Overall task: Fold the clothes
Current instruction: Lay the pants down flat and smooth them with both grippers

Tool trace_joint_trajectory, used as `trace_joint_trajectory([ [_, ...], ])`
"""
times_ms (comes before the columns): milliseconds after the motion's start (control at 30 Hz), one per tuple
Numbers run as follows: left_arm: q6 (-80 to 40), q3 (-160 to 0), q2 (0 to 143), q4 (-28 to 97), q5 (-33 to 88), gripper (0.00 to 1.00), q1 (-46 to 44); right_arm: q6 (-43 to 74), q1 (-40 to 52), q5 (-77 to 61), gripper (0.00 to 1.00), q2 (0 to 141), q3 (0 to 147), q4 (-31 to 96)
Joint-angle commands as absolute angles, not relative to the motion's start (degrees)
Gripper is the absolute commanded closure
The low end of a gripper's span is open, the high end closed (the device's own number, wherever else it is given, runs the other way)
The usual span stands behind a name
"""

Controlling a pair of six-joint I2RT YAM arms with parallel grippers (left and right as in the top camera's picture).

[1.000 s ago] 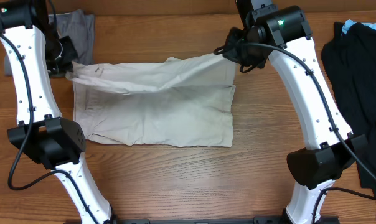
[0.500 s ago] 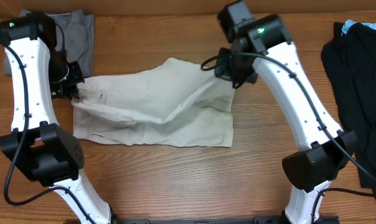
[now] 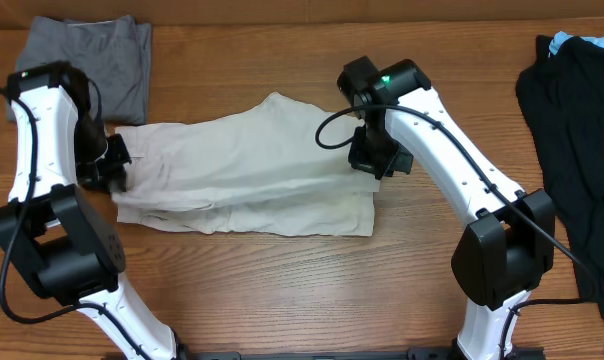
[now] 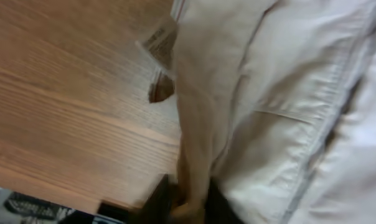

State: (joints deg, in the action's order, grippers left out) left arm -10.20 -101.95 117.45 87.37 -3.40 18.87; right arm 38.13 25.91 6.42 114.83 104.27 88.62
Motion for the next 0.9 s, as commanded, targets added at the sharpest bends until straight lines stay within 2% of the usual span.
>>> trace_joint_trajectory([
  [0,-10.1,-99.7,116.4,86.7,-4.1,0.52,19.4,39.2,25.8,9.7,0.84,113.8,103.7,90.4],
  [33,-10.1,-99.7,116.4,86.5,-3.6,0.5,19.4,39.2,25.8,10.3,0.73,113.8,103.7,90.9],
  [100,-9.8,-100.3,116.3,86.5,-2.9,0.48,19.4,39.2,25.8,11.2,0.28,113.8,103.8,91.1],
  [133,-9.8,-101.0,116.3,86.5,-2.9,0.48,19.4,39.0,25.7,11.5,0.0,113.7,104.0,91.1],
  [300,-8.6,-106.9,116.3,88.3,2.4,0.52,19.3,37.1,24.4,11.5,0.0,113.7,107.1,91.1],
  [367,-6.2,-109.6,116.3,88.4,7.6,0.58,19.1,35.6,23.8,10.4,0.0,113.7,108.4,89.6],
  [433,-3.9,-110.8,116.3,87.6,12.7,0.66,18.4,29.3,23.3,4.6,0.0,113.7,108.6,85.6],
  [467,-2.4,-110.7,116.3,86.9,14.9,0.69,17.8,25.6,23.2,0.6,0.06,113.9,108.4,83.3],
  [567,-1.2,-109.6,116.7,85.6,14.6,0.94,15.9,18.1,23.2,-8.8,0.36,114.5,106.4,77.3],
  [633,-1.3,-107.5,116.8,84.1,14.5,0.96,14.7,17.6,23.2,-11.0,0.54,115.3,105.4,75.5],
  [767,-2.3,-102.9,116.9,80.5,14.6,0.96,13.8,18.0,23.2,-15.0,0.81,116.8,102.3,72.2],
  [867,-3.5,-99.6,116.9,77.8,14.6,0.96,14.0,18.0,23.2,-17.2,0.82,117.1,98.5,68.1],
])
